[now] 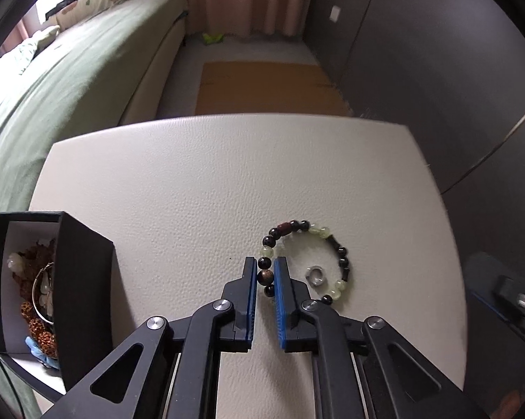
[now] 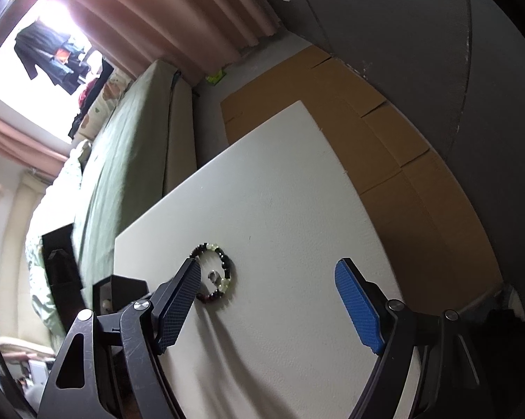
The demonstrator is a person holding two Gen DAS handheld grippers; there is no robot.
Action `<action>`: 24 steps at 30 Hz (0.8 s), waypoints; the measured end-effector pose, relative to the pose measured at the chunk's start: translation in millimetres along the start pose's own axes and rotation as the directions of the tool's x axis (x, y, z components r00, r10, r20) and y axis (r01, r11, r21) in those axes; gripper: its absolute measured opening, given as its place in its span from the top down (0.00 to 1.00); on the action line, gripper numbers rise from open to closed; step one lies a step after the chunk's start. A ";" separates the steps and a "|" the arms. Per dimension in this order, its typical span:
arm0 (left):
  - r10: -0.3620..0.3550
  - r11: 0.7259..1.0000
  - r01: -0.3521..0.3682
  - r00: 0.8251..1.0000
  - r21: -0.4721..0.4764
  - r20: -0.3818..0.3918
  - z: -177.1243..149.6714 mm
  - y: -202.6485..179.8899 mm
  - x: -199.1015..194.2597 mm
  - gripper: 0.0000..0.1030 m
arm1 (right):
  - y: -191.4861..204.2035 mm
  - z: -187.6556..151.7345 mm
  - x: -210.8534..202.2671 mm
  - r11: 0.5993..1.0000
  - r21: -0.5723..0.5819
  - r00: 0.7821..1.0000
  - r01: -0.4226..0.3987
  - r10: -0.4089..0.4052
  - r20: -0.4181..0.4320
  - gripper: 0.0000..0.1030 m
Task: Organize jewelry
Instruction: 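Lift the bracelet with the left while the right grasps the small silver ring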
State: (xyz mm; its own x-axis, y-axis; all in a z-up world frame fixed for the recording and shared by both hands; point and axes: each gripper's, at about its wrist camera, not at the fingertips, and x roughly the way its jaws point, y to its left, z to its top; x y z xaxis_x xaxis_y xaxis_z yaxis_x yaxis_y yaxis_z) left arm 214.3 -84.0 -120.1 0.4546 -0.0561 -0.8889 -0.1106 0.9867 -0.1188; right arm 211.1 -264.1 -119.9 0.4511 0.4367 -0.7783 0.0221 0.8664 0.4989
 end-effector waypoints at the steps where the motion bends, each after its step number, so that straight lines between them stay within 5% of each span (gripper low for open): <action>1: -0.037 0.999 0.037 0.999 -0.007 0.014 -1.9 1.7 -5.5 0.91 | 1.2 1.1 0.1 1.000 -0.005 1.000 0.001 -0.001 -0.001 0.22; 10: -0.256 0.965 0.258 0.965 -0.034 0.063 -5.3 11.6 -30.6 0.91 | 26.6 -8.1 8.3 0.998 -0.065 1.000 -0.016 0.015 -0.021 0.28; 16: -0.371 0.921 0.380 0.923 -0.090 0.105 9.1 35.6 -52.8 0.91 | 37.1 -9.4 18.1 0.995 -0.096 1.000 0.005 -0.006 -0.008 0.36; 24: -0.389 0.905 0.406 0.910 -0.127 0.142 15.0 69.1 -72.5 0.91 | 62.2 -15.4 50.8 0.980 -0.193 0.996 0.057 -0.069 -0.057 0.56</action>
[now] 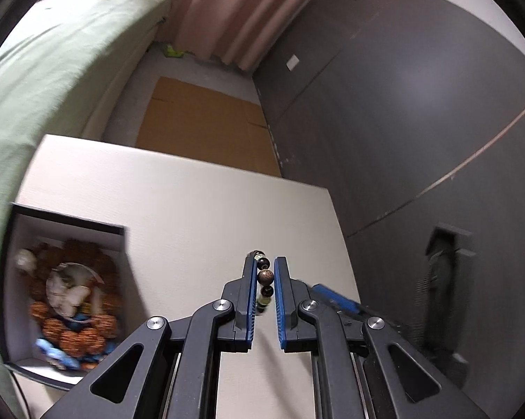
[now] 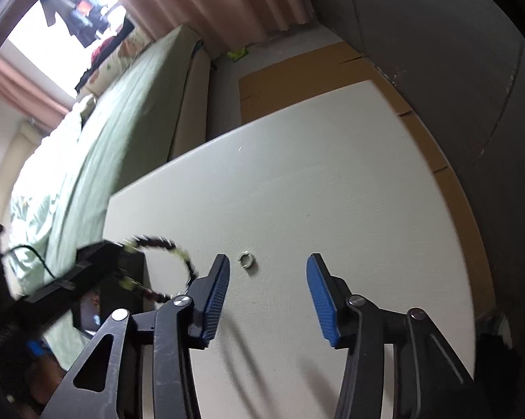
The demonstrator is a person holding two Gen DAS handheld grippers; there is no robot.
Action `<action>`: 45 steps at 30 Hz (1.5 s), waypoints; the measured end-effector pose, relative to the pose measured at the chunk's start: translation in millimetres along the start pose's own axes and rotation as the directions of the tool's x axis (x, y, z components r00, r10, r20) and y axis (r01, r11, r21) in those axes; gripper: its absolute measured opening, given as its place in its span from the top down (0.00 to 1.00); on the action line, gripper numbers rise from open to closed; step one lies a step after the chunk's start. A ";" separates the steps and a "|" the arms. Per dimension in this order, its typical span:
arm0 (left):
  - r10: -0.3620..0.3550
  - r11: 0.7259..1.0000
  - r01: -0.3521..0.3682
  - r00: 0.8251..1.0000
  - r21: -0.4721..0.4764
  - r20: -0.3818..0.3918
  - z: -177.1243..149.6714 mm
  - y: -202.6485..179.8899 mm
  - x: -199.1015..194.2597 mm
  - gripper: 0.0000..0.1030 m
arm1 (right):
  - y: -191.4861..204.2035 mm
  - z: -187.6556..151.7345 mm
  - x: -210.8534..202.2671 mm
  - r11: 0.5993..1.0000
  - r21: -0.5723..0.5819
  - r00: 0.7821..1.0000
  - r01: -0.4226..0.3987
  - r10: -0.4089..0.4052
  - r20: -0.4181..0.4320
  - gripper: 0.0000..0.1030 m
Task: Organize jewelry
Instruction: 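Lift the bracelet with the left while the right grasps the small silver ring, then drop the bracelet into the box with the left while the right drops the silver ring in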
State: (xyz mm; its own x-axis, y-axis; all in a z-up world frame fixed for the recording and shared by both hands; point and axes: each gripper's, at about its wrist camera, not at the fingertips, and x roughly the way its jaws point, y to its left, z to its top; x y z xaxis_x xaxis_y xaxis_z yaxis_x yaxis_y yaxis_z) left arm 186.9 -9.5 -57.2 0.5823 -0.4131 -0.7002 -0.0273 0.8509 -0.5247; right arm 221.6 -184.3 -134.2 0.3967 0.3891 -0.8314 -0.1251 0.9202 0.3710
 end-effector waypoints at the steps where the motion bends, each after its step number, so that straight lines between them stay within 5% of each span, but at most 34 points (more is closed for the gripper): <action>1: 0.002 1.000 -0.002 1.000 -0.008 0.013 2.1 4.3 -5.9 0.91 | 2.8 -0.3 2.6 1.000 -0.013 1.000 0.010 -0.010 -0.004 0.58; 16: 0.049 0.997 -0.042 0.994 -0.070 0.098 15.4 46.1 -48.1 0.91 | 43.2 -5.8 27.8 0.959 -0.225 0.984 0.173 -0.176 0.010 0.69; 20: 0.055 0.997 -0.049 0.993 -0.060 0.100 10.3 48.5 -59.0 0.91 | 56.8 -9.9 31.4 0.918 -0.298 0.964 0.263 -0.262 0.045 0.86; 31: 0.097 0.993 -0.086 0.984 -0.082 0.149 1.7 62.6 -94.2 0.91 | 65.1 -15.9 -2.4 0.961 -0.231 0.987 0.153 -0.139 0.078 0.86; 38: 0.052 0.986 -0.037 0.995 -0.163 0.084 -3.7 80.3 -84.8 0.88 | 80.2 -22.5 -10.6 0.971 -0.225 0.994 0.076 -0.055 0.099 0.86; 39: 0.071 0.983 -0.059 0.995 -0.175 0.066 -5.1 82.4 -83.9 0.87 | 81.8 -23.4 -11.4 0.975 -0.215 0.995 0.055 -0.035 0.097 0.86; 43: 0.103 0.975 -0.084 0.991 -0.204 0.086 -11.5 87.8 -93.2 0.45 | 94.7 -28.1 -21.1 0.980 -0.196 0.991 -0.030 0.055 0.121 0.86; 45: 0.123 0.973 -0.097 0.986 -0.208 0.114 -15.6 89.1 -102.5 0.40 | 104.8 -30.7 -27.9 0.977 -0.200 0.985 -0.073 0.102 0.138 0.86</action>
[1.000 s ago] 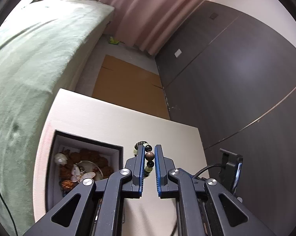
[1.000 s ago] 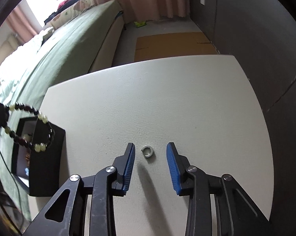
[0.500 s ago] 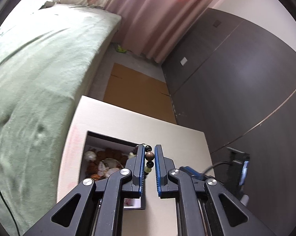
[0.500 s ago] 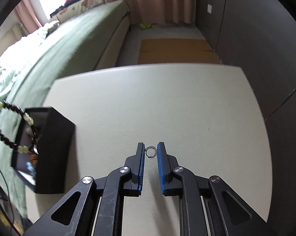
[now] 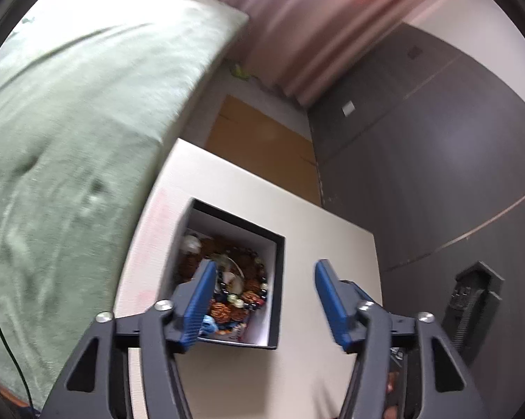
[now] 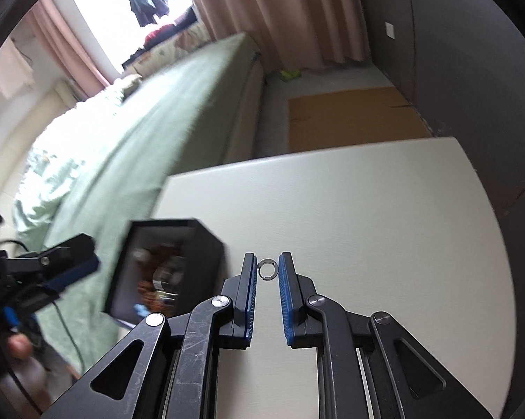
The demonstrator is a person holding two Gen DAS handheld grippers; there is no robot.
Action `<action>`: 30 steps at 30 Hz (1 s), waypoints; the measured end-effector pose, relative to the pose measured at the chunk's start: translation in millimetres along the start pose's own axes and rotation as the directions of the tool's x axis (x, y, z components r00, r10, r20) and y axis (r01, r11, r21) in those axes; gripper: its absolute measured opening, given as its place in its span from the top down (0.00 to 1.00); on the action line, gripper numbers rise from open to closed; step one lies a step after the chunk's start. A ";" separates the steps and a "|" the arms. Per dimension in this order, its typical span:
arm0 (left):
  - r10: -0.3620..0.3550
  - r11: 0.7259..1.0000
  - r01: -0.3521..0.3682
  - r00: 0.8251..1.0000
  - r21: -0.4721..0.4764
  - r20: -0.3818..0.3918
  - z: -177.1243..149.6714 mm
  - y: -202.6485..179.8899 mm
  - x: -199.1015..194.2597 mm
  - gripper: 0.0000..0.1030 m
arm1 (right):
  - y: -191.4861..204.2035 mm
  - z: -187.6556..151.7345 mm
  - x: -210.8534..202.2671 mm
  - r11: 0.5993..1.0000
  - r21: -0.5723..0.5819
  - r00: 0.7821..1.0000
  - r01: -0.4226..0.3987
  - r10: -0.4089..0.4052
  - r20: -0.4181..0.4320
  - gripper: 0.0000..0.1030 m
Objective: Organize jewelry
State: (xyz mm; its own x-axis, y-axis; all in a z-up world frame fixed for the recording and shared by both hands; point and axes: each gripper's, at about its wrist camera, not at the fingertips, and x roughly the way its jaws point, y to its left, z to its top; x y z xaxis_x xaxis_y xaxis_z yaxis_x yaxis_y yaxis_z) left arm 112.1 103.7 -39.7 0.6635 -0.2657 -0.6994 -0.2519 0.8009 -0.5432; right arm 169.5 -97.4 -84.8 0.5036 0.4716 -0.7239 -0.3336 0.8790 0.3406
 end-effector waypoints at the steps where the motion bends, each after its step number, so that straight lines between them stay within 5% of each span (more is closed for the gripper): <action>1: 0.010 1.000 -0.010 1.000 0.003 0.010 -1.7 3.1 -5.5 0.40 | 5.6 0.0 -2.6 1.000 0.001 1.000 -0.026 0.026 0.013 0.86; 12: 0.047 0.994 -0.041 0.997 -0.098 0.065 -1.1 45.6 -33.1 0.40 | 57.3 6.5 5.6 0.966 0.032 0.966 -0.255 0.253 0.044 0.85; 13: 0.050 0.994 -0.044 0.997 -0.100 0.066 -1.2 47.1 -34.1 0.40 | 60.7 6.2 9.5 0.968 0.031 0.969 -0.248 0.247 0.026 0.75; 14: 0.052 0.994 -0.045 0.996 -0.101 0.067 -1.0 47.7 -34.9 0.40 | 61.9 5.4 11.5 0.971 0.034 0.972 -0.235 0.235 0.014 0.51; 16: 0.056 0.994 -0.048 0.995 -0.102 0.077 -3.0 48.9 -38.5 0.40 | 58.3 3.2 9.4 0.981 0.053 0.982 -0.189 0.187 0.029 0.29; 24: 0.115 0.993 -0.112 0.983 -0.028 0.143 -21.9 32.1 -52.2 0.39 | 26.4 -3.9 -25.8 0.982 0.100 0.986 -0.160 0.154 0.068 0.27; 30: 0.149 0.987 -0.157 0.972 0.030 0.180 -40.4 11.6 -63.3 0.16 | 16.7 -14.6 -53.7 0.987 0.106 0.992 -0.119 0.112 0.063 0.26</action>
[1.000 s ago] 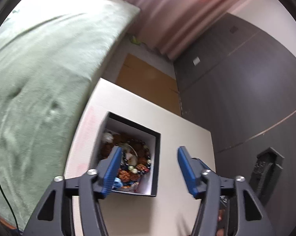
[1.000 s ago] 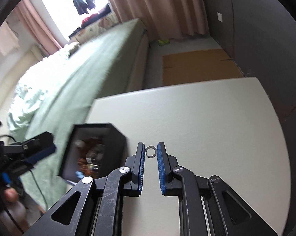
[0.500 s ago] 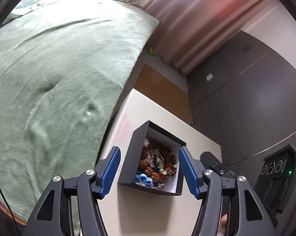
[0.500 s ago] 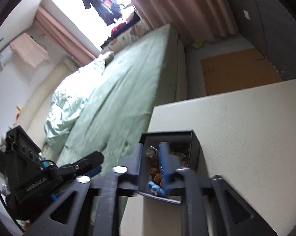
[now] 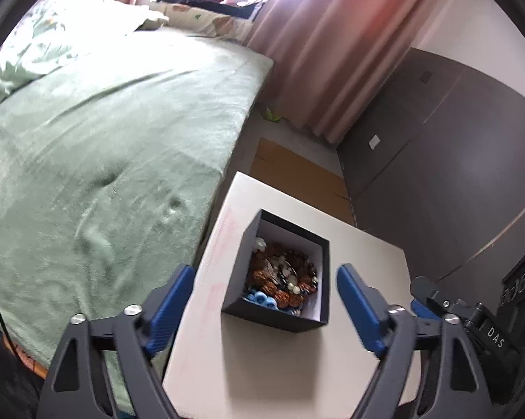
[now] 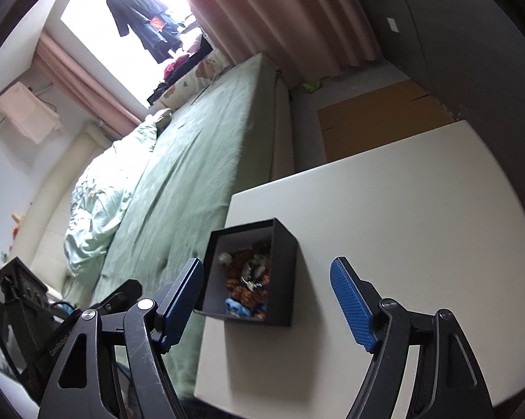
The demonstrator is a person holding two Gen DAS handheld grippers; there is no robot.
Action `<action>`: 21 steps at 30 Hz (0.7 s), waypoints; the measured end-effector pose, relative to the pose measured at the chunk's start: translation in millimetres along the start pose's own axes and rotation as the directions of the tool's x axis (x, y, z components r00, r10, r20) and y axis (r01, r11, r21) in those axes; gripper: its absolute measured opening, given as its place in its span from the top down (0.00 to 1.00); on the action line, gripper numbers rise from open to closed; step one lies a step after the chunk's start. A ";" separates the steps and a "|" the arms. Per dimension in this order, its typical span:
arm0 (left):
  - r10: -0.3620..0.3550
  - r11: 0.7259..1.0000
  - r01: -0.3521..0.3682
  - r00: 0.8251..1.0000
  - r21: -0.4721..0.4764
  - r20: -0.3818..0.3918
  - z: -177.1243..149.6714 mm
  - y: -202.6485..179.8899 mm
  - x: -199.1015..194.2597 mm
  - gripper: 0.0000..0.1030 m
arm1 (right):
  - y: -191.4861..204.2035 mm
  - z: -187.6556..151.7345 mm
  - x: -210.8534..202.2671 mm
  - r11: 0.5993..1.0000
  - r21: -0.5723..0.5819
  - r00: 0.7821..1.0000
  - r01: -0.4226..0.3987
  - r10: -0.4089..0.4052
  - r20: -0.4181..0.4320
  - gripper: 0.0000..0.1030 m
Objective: Organize jewelry
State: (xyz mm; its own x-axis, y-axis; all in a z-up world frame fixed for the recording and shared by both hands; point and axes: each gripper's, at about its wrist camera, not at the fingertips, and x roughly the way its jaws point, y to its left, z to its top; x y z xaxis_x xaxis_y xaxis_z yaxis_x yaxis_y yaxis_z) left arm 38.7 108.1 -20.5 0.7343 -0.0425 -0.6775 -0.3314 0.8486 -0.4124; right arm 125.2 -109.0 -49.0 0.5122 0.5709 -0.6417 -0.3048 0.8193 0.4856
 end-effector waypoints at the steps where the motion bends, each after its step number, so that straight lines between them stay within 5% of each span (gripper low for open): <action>1: 0.000 1.000 0.000 1.000 0.011 -0.004 -2.3 -4.9 -2.7 0.15 | 2.4 -0.9 -5.8 1.000 -0.022 1.000 0.016 -0.016 0.003 0.26; 5: 0.017 0.996 -0.019 1.000 0.084 0.016 -9.8 -26.9 -13.4 0.08 | 3.0 -3.6 -26.5 0.996 -0.062 0.998 0.064 -0.063 0.019 0.13; 14: 0.028 0.974 -0.046 0.996 0.221 0.083 -29.4 -61.5 -27.9 0.00 | -18.1 -16.0 -61.1 0.980 -0.037 0.980 0.196 -0.194 0.051 0.00; 21: 0.031 0.960 -0.077 0.985 0.268 0.171 -38.9 -74.6 -47.8 0.00 | -25.7 -35.5 -85.6 0.963 -0.020 0.962 0.269 -0.267 0.062 0.00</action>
State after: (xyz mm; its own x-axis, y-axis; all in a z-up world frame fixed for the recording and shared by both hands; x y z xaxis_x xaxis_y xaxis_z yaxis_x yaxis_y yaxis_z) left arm 5.3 26.3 19.0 0.8140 0.0750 -0.5759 -0.2161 0.9596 -0.1803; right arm 60.7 -177.0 -27.6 0.6241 0.3270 -0.7096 -0.1719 0.9434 0.2836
